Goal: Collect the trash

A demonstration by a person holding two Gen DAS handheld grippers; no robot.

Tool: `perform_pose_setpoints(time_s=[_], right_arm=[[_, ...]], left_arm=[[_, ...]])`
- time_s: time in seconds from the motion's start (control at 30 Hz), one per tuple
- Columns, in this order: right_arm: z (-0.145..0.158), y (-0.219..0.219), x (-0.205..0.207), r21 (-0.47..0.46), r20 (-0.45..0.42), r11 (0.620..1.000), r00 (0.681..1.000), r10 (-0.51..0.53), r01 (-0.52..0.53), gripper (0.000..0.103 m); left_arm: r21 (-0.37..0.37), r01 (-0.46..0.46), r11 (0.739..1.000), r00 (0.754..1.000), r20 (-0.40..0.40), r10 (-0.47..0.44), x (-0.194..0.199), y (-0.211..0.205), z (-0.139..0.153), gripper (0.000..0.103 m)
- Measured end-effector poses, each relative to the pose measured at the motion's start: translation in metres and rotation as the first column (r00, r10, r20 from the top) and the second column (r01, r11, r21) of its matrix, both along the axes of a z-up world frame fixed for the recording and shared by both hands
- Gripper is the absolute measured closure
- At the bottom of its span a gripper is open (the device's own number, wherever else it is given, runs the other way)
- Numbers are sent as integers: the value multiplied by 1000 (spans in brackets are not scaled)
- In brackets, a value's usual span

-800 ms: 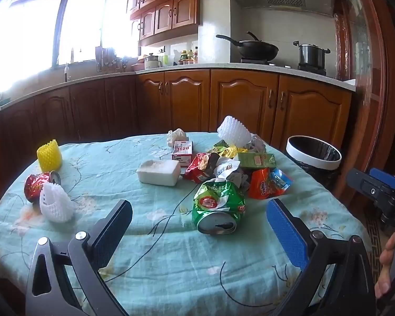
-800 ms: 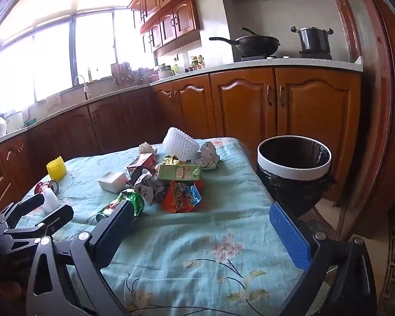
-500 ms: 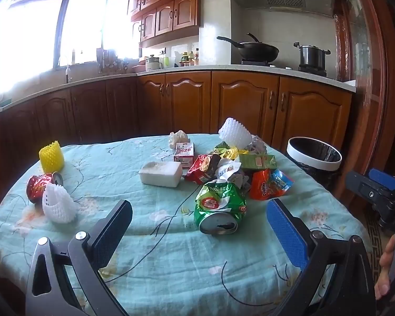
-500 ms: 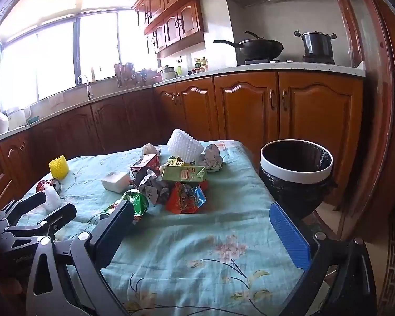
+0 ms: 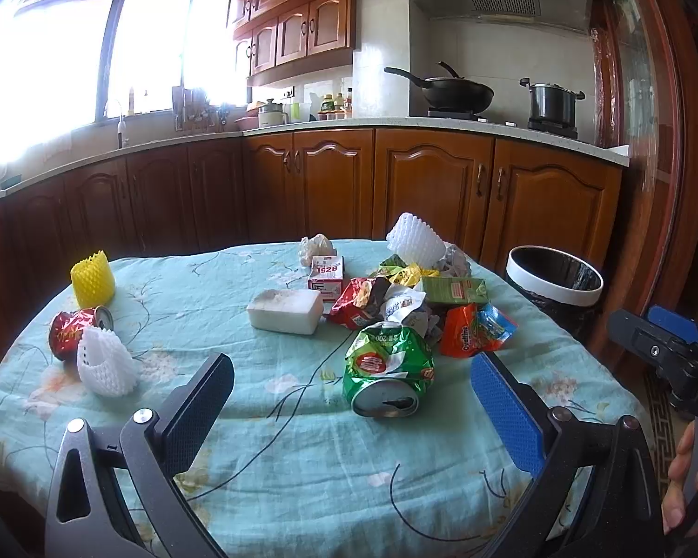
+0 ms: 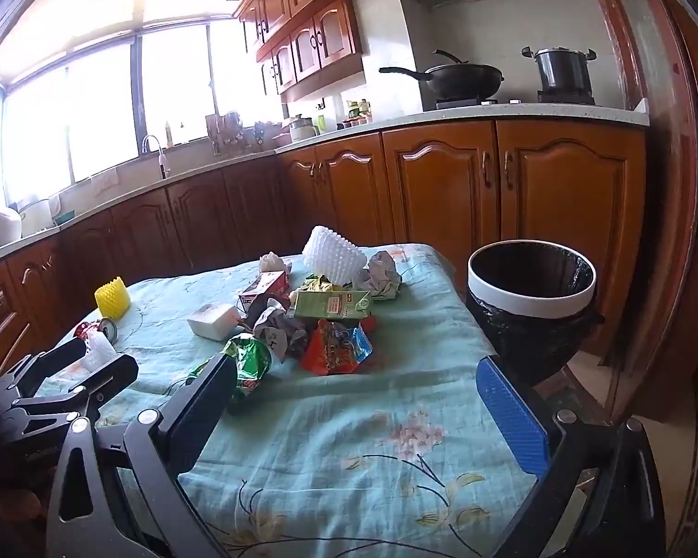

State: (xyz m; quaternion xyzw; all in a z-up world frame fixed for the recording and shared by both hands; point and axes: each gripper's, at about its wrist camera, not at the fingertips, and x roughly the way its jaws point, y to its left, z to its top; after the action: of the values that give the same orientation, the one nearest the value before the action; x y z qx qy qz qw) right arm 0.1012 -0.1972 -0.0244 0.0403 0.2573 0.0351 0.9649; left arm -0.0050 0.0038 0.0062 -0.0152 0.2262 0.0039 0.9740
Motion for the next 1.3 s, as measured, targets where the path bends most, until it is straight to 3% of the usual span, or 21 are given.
perform_pose_setpoints(time_s=[1.3], right_arm=[[2, 0, 1, 38, 5, 999, 999, 32, -32, 0]], left_arm=[[-11, -7, 1000, 1000, -16, 7, 9, 3, -4, 1]])
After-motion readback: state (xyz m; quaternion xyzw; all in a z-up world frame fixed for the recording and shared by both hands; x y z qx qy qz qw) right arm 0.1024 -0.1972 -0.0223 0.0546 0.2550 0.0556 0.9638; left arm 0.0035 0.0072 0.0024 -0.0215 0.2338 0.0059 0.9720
